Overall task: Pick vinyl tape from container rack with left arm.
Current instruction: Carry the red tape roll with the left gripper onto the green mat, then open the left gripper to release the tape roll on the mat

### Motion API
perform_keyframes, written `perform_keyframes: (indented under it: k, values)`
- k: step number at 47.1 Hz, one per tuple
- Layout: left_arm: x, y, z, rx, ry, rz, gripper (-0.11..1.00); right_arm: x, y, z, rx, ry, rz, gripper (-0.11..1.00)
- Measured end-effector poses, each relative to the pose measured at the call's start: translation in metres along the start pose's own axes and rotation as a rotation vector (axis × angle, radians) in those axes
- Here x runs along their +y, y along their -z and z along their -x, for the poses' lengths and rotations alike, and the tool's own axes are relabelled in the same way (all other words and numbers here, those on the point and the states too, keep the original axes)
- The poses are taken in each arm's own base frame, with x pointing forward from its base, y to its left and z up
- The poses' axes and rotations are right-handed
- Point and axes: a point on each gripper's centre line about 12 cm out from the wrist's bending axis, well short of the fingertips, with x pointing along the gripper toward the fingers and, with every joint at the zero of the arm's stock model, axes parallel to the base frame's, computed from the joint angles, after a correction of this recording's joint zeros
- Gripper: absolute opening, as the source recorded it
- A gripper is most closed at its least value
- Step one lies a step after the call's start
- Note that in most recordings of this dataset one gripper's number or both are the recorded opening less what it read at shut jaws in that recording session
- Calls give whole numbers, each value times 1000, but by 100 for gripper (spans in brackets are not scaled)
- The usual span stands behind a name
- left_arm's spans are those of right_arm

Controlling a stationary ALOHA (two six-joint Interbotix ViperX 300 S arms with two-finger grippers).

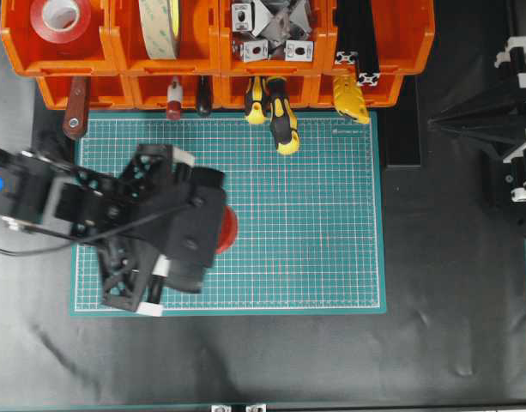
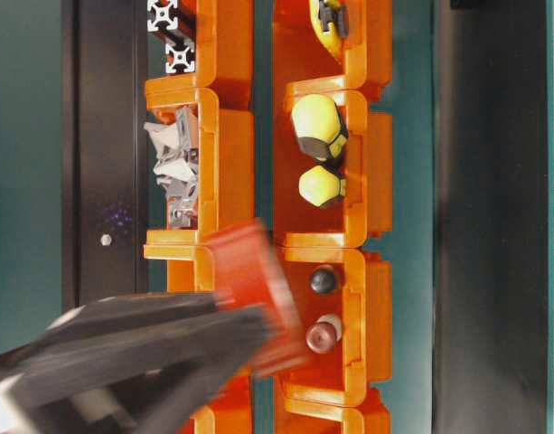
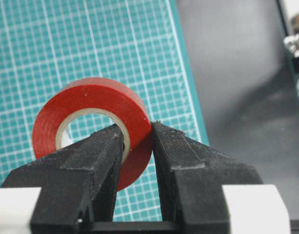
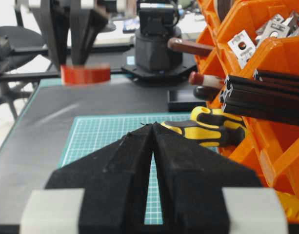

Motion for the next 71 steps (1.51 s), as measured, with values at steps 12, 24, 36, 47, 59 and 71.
perform_keyframes:
  k: [12, 24, 36, 47, 59, 71]
  values:
    - [-1, 22, -54, 109, -4, 8, 20, 0, 0, 0, 0, 0, -3, 1]
    - [0, 43, -85, 173, -6, 7, 20, 0, 0, 0, 2, 0, 0, 1]
    - [2, 62, -94, 207, -8, 10, 20, 0, 0, 0, 0, 0, 0, 1]
    - [4, 72, -98, 217, -10, 14, 20, 0, 0, 0, 0, 0, -2, 1]
    - [9, 73, -99, 219, -15, 20, 20, 0, 0, 0, 0, 0, -2, 1]
    - [9, 74, -99, 220, -15, 20, 29, 0, 0, 0, 0, 0, -2, 1]
